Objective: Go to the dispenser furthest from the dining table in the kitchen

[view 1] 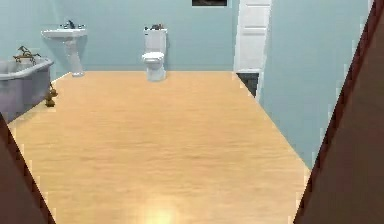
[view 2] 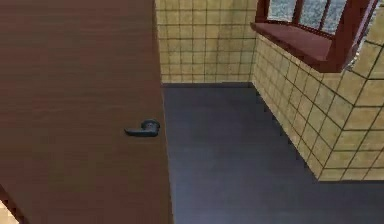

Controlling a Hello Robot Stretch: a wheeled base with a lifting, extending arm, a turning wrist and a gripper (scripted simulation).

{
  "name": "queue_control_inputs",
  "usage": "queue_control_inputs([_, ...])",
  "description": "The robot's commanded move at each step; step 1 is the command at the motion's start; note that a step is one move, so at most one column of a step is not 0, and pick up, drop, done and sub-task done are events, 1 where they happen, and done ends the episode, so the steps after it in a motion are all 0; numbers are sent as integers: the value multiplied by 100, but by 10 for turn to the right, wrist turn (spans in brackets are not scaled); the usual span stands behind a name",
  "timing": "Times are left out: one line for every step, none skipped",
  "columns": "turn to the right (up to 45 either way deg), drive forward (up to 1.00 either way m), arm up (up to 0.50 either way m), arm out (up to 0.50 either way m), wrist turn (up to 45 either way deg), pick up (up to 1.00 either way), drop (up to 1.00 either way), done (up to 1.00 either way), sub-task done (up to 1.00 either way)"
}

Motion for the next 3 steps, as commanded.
queue_control_inputs([60, 0, 0, 0, 0, 0, 0, 0, 0])
queue_control_inputs([0, 50, 0, 0, 0, 0, 0, 0, 0])
queue_control_inputs([30, 0, 0, 0, 0, 0, 0, 0, 0])
